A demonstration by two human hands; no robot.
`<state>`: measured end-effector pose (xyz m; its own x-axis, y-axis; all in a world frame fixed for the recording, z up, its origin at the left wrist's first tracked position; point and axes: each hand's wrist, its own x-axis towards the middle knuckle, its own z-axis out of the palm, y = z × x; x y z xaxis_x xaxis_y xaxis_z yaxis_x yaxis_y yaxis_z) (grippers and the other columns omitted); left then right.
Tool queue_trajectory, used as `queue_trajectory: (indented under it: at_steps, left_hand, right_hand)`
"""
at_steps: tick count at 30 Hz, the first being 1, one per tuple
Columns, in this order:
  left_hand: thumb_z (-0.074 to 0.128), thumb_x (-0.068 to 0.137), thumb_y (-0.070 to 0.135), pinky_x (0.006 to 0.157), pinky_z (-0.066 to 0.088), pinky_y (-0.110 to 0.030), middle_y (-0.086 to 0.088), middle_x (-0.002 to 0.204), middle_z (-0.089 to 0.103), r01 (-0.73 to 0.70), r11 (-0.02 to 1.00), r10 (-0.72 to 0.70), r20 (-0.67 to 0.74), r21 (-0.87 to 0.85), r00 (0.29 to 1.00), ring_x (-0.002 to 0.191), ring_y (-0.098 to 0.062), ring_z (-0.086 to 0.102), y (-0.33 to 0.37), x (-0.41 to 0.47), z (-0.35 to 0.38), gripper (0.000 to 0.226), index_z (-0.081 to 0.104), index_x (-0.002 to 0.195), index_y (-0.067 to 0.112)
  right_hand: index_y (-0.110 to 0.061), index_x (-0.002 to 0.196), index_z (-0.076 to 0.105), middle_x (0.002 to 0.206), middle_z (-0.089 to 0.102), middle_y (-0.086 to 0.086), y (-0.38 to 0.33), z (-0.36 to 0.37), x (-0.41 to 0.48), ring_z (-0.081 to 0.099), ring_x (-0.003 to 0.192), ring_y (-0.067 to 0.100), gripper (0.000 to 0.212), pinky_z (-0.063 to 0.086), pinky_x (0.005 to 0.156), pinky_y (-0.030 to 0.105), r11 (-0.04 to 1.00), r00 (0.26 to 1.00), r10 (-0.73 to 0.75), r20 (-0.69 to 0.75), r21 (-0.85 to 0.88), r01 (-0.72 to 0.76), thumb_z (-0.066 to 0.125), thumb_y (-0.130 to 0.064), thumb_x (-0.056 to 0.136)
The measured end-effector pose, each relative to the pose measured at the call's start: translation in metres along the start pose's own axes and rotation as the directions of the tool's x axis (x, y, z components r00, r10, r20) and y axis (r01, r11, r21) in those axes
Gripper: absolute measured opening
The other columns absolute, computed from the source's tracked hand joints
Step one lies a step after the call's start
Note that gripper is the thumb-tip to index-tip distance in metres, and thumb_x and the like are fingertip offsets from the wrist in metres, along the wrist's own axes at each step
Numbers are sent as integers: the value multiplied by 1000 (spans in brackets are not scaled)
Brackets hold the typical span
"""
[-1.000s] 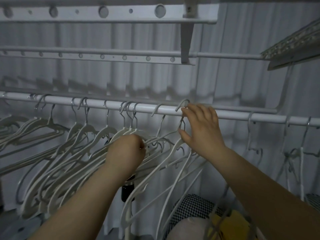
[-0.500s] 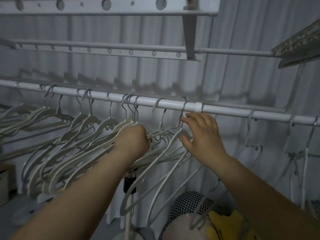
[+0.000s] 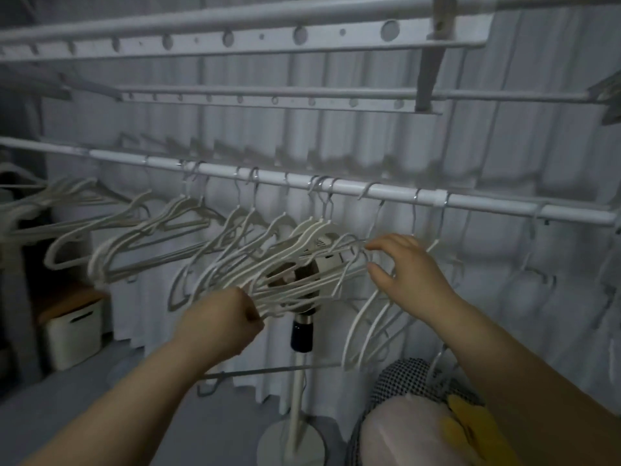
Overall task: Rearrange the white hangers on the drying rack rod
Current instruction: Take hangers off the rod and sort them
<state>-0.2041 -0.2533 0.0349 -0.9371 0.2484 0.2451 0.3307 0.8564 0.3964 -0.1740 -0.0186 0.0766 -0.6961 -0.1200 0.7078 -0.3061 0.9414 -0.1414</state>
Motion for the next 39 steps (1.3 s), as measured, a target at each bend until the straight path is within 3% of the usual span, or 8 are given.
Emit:
queue_trajectory:
  at_steps: [8,13,16,21,24,26,29,39]
  left_hand:
    - [63,81,29,56,49,-18,13,57,65,61,991,-59,14,-115,998,48,1,58,-109,-99,-65,17,66,64,29]
    - [67,78,8,40,41,-8,11,45,66,55,905,-45,34,-422,998,36,1,53,-149,-136,-98,29,68,54,24]
    - [67,74,-2,39,43,-10,4,45,66,49,844,-21,58,-534,998,35,0,52,-164,-149,-103,38,69,45,23]
    - [71,72,3,40,40,-5,8,44,65,45,830,-52,2,-557,999,40,4,54,-182,-155,-100,31,68,49,23]
    - [72,74,22,64,45,-11,13,78,68,40,916,-112,-159,-398,981,73,4,59,-189,-154,-88,5,70,76,19]
    - [70,77,25,91,42,-29,-3,115,61,77,964,-140,-243,-254,960,109,-16,55,-195,-149,-77,36,64,108,8]
    - [67,79,26,104,33,-38,-16,134,49,111,971,-162,-240,-213,957,125,-29,43,-191,-147,-66,52,51,125,6]
    - [57,86,21,55,45,-3,9,74,68,-35,761,163,139,-648,977,62,6,63,-141,-169,-38,10,63,82,27]
  right_hand:
    - [-16,136,34,137,41,4,-106,45,-22,39,122,14,56,27,90,16,915,958,202,203,310,-259,57,-29,87]
    - [-17,114,55,83,68,-5,-156,47,-42,59,64,2,26,46,60,17,740,757,-18,653,518,-429,56,-14,88]
    - [-29,97,56,54,66,-5,-171,40,-50,55,42,5,20,41,41,16,647,726,-95,681,597,-475,50,-11,91]
    - [-31,104,52,47,61,0,-189,26,-58,56,38,10,23,43,38,17,567,658,-164,735,616,-547,43,-14,93]
    - [-40,103,44,51,64,0,-198,24,-65,59,41,12,29,44,39,18,521,662,-121,740,615,-592,41,-12,95]
    - [-40,101,44,55,66,1,-204,23,-70,60,42,13,32,47,40,20,440,658,-93,747,624,-646,39,-8,95]
    - [-34,108,45,63,65,5,-209,18,-75,61,45,16,39,52,45,24,242,661,-57,748,653,-718,38,2,93]
    - [-14,138,29,81,49,12,-236,19,-88,65,62,25,56,55,65,37,-31,638,114,762,644,-764,30,14,89]
